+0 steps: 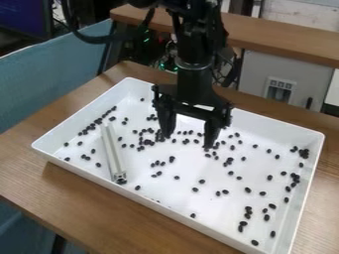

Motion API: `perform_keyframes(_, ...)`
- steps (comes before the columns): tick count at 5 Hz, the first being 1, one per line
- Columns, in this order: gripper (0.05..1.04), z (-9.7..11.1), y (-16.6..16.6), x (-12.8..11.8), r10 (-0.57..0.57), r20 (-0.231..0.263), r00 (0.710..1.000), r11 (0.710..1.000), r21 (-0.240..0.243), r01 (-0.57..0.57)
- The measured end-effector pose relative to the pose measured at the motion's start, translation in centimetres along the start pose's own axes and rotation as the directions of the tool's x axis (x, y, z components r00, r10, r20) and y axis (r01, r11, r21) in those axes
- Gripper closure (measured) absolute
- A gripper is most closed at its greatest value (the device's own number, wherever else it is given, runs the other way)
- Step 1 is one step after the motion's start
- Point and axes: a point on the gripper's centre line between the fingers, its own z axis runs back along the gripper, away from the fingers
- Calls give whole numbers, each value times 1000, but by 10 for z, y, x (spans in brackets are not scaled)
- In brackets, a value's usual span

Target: Sweep into pile

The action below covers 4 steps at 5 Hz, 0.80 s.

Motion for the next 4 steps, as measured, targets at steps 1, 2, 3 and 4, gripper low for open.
perform_keyframes(1, 82, -11, 1, -4, 8, -33, 999, 1000, 6, -8)
perform_keyframes(2, 82, -19, 39, 0, 153, -30, 988, 988, 21, -153)
perform_keyframes(3, 82, -30, 73, 1, 288, -10, 957, 956, 51, -288)
perform_keyframes(4, 82, -35, 94, 3, 422, 46, 905, 901, 88, -425)
